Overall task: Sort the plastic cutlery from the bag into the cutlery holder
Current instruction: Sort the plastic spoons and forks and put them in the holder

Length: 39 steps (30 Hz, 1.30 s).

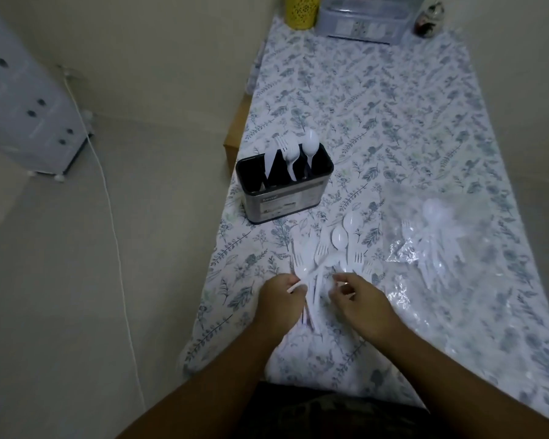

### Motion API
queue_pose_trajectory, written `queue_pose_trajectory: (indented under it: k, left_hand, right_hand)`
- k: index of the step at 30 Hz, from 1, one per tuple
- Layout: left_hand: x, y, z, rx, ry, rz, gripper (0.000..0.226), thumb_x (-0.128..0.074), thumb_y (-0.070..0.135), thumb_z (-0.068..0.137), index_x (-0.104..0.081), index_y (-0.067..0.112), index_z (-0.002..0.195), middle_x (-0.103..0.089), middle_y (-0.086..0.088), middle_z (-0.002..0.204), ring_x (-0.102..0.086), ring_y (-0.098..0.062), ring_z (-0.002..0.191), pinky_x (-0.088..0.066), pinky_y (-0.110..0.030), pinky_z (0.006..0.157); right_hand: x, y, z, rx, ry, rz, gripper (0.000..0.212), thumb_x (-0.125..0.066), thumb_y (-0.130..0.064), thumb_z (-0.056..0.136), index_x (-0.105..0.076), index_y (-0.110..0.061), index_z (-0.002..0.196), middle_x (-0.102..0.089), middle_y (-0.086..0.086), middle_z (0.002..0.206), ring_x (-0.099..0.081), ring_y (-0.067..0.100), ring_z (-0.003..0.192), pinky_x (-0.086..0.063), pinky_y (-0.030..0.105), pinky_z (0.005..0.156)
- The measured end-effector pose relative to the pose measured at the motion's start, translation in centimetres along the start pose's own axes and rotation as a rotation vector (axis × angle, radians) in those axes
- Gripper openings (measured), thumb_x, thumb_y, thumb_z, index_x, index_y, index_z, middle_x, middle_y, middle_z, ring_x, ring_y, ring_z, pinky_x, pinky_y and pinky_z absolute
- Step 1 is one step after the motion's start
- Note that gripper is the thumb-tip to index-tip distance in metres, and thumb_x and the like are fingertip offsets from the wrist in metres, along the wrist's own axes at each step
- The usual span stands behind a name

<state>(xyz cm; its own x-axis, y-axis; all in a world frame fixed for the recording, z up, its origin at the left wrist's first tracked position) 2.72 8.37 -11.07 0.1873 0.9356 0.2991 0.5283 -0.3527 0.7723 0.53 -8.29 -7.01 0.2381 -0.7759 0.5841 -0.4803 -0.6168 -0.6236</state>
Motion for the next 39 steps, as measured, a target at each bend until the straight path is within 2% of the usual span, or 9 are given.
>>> queue_pose_trajectory:
  k: [3, 9, 13, 17, 22, 24, 27, 31, 39]
  left_hand:
    - [-0.3, 0.1, -0.6, -0.006, -0.069, -0.047, 0.015, -0.061, 0.016, 0.090, -0.072, 0.010, 0.082, -0.069, 0.000, 0.070, -0.064, -0.018, 0.065, -0.052, -0.031, 0.063]
    - [-1.3, 0.6, -1.6, 0.002, -0.045, -0.073, 0.023, -0.054, 0.024, 0.097, -0.076, 0.016, 0.093, -0.076, -0.007, 0.084, -0.072, -0.017, 0.076, -0.058, -0.029, 0.069]
    - [-2.1, 0.9, -1.9, -0.002, 0.058, -0.061, 0.030, -0.052, 0.036, 0.100, -0.074, 0.018, 0.092, -0.076, -0.003, 0.083, -0.073, -0.017, 0.077, -0.060, -0.036, 0.071]
    - [-2.1, 1.2, -1.7, -0.021, 0.188, 0.024, 0.032, -0.049, 0.040, 0.101, -0.069, 0.018, 0.091, -0.071, -0.002, 0.084, -0.068, -0.019, 0.079, -0.057, -0.036, 0.073]
    - [-2.2, 1.6, -1.8, -0.071, 0.261, 0.150, 0.025, -0.042, 0.026, 0.104, -0.066, 0.017, 0.105, -0.065, 0.002, 0.089, -0.062, -0.016, 0.085, -0.047, -0.024, 0.070]
    - [-2.4, 1.5, -1.7, -0.088, 0.302, 0.226, 0.032, -0.043, 0.029, 0.103, -0.061, 0.015, 0.125, -0.067, -0.005, 0.113, -0.061, -0.021, 0.109, -0.048, -0.028, 0.087]
    - [-2.7, 1.6, -1.9, -0.066, 0.426, 0.548, 0.059, -0.051, 0.039, 0.096, -0.037, 0.017, 0.149, -0.041, -0.006, 0.149, -0.034, -0.027, 0.138, -0.030, -0.050, 0.111]
    - [-3.6, 1.8, -2.0, -0.191, 0.366, 0.646, 0.053, -0.058, 0.037, 0.090, -0.045, 0.017, 0.137, -0.047, -0.004, 0.132, -0.039, -0.023, 0.125, -0.035, -0.042, 0.101]
    - [-4.0, 2.1, -0.7, -0.105, 0.300, 0.574, 0.072, -0.071, 0.043, 0.084, -0.036, 0.010, 0.138, -0.044, -0.008, 0.132, -0.042, -0.026, 0.125, -0.044, -0.039, 0.098]
  right_hand:
    - [-1.0, -0.5, 0.5, -0.164, -0.084, 0.222, 0.039, -0.066, -0.031, 0.095, -0.059, -0.023, 0.132, -0.071, 0.003, 0.106, -0.072, 0.019, 0.092, -0.061, 0.039, 0.086]
    - [-0.4, 0.0, 0.7, -0.171, -0.162, 0.391, 0.027, -0.063, -0.007, 0.095, -0.067, -0.016, 0.121, -0.074, 0.008, 0.101, -0.074, 0.017, 0.083, -0.061, 0.025, 0.066]
    - [0.3, 0.6, 0.9, -0.176, -0.191, 0.486, 0.026, -0.053, 0.001, 0.096, -0.075, -0.012, 0.099, -0.077, 0.016, 0.086, -0.073, 0.024, 0.067, -0.064, 0.044, 0.071]
    - [0.9, 1.4, 1.2, -0.257, -0.207, 0.650, 0.023, -0.049, 0.002, 0.097, -0.062, -0.011, 0.111, -0.070, 0.028, 0.092, -0.069, 0.034, 0.072, -0.062, 0.042, 0.064]
    - [2.4, 2.7, 1.8, 0.043, 0.029, 0.328, 0.022, -0.057, -0.014, 0.099, -0.065, -0.019, 0.119, -0.063, -0.003, 0.080, -0.054, 0.008, 0.062, -0.046, 0.015, 0.053]
    - [2.9, 2.7, 1.9, 0.100, 0.058, 0.287, 0.029, -0.063, -0.017, 0.097, -0.061, -0.023, 0.125, -0.065, -0.005, 0.096, -0.060, 0.004, 0.080, -0.045, 0.007, 0.064]
    - [3.3, 2.8, 1.9, 0.176, 0.087, 0.194, 0.041, -0.065, -0.019, 0.096, -0.056, -0.023, 0.136, -0.058, -0.004, 0.119, -0.057, 0.010, 0.105, -0.044, 0.020, 0.087]
    - [2.9, 3.2, 1.5, 0.184, 0.027, 0.151, 0.035, -0.065, -0.018, 0.096, -0.062, -0.023, 0.131, -0.057, 0.000, 0.117, -0.056, 0.005, 0.097, -0.041, 0.006, 0.075]
    - [2.5, 3.5, 1.1, 0.196, -0.043, 0.106, 0.027, -0.064, -0.016, 0.096, -0.067, -0.024, 0.122, -0.056, -0.003, 0.112, -0.057, 0.002, 0.092, -0.039, -0.002, 0.070]
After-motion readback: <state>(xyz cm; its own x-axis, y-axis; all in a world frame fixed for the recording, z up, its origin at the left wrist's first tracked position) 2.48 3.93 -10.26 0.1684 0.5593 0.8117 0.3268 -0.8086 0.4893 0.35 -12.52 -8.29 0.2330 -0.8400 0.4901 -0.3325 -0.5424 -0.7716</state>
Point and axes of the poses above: each hand's wrist, its own z-axis towards the middle knuckle, its own x-axis out of the back of the hand, y = z × x, the point moved 1 cm from there along z, towards the middle knuckle
